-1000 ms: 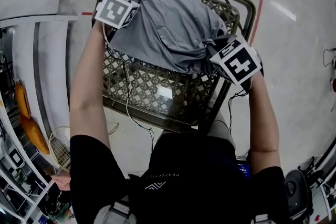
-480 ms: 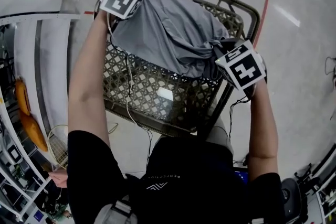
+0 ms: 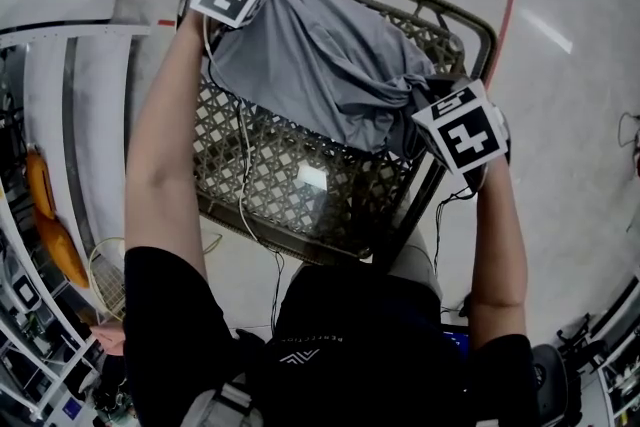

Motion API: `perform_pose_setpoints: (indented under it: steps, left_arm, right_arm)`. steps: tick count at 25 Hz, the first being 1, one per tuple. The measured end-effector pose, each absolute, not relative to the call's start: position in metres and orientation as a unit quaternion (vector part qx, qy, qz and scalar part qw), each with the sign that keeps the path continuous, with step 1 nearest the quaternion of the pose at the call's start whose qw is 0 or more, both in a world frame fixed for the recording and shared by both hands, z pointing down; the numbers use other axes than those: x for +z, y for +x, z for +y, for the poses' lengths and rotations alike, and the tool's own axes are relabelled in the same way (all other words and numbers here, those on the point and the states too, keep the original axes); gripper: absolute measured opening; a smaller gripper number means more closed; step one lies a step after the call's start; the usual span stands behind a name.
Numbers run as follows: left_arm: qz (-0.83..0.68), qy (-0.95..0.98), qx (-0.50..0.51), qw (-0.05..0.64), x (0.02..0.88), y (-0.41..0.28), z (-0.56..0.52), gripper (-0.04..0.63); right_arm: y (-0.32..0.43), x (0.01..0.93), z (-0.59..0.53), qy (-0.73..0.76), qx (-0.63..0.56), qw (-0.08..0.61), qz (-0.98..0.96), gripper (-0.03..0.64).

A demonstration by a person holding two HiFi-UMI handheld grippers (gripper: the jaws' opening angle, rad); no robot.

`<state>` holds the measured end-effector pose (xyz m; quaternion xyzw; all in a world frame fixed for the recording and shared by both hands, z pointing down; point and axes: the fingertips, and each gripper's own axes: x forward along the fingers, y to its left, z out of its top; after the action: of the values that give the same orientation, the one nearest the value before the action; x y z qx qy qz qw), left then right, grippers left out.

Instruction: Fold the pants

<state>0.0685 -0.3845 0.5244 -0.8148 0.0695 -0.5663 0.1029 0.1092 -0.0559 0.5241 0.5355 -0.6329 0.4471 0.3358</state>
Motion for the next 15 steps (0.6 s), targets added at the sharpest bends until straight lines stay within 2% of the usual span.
perform_pose_setpoints:
  steps: [15]
  left_arm:
    - [0.067, -0.823, -0.551, 0.122, 0.539, 0.072, -0.383, 0.014]
  right_arm:
    - [0.11, 0.538, -0.064, 0.525, 0.456, 0.338, -0.635, 0.049]
